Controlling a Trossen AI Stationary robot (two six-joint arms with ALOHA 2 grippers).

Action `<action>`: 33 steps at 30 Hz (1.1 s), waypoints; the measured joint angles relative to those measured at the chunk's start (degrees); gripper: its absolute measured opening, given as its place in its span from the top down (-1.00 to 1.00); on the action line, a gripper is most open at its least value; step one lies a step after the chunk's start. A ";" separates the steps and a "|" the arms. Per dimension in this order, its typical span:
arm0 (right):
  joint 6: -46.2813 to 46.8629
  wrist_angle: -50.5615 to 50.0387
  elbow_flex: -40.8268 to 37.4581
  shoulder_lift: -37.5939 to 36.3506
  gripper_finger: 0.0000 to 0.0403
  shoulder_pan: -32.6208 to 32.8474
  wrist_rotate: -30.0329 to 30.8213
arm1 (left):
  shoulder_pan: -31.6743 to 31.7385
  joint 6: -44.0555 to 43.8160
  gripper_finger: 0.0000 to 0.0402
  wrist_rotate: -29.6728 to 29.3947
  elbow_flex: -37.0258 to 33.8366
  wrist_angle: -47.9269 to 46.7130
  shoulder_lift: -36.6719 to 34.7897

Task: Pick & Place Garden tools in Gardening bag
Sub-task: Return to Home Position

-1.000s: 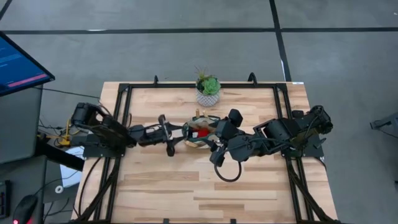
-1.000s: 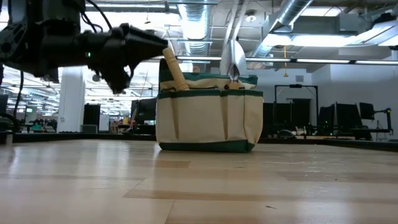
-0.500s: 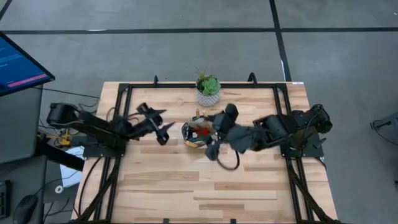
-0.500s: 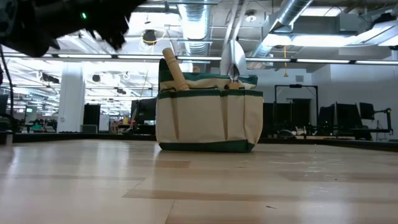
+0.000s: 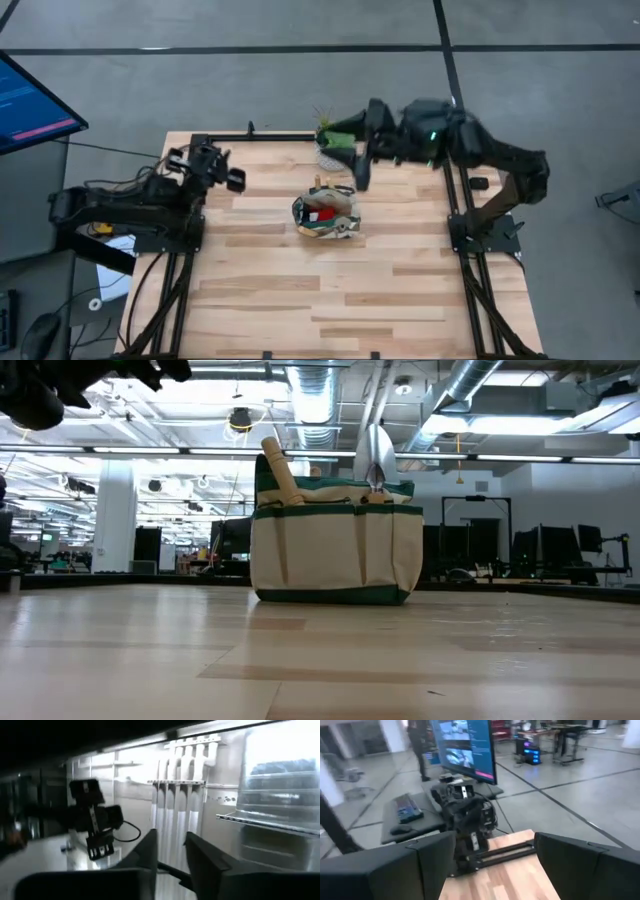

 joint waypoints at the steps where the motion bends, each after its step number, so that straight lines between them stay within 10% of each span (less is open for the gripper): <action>1: -0.37 -0.21 0.00 -0.65 -0.31 -1.83 -2.96 | 1.11 1.65 0.72 -0.08 0.14 -0.74 -0.97; 8: -5.48 -9.09 0.00 -3.80 -0.31 -14.27 -15.92 | 9.66 13.90 0.99 4.51 2.73 -7.15 -3.27; 17: -12.32 -11.17 -6.06 -9.96 -0.28 -29.28 -38.65 | 17.66 29.55 1.00 8.41 6.06 -45.62 -5.43; 24: -11.48 -2.80 -26.68 -25.05 -0.04 -39.77 -48.29 | 18.90 40.13 1.00 4.80 12.36 -64.00 -5.42; 33: -3.55 18.71 -57.62 -46.97 0.58 -44.13 -46.72 | 16.39 52.93 1.00 -7.55 23.02 -79.75 -5.44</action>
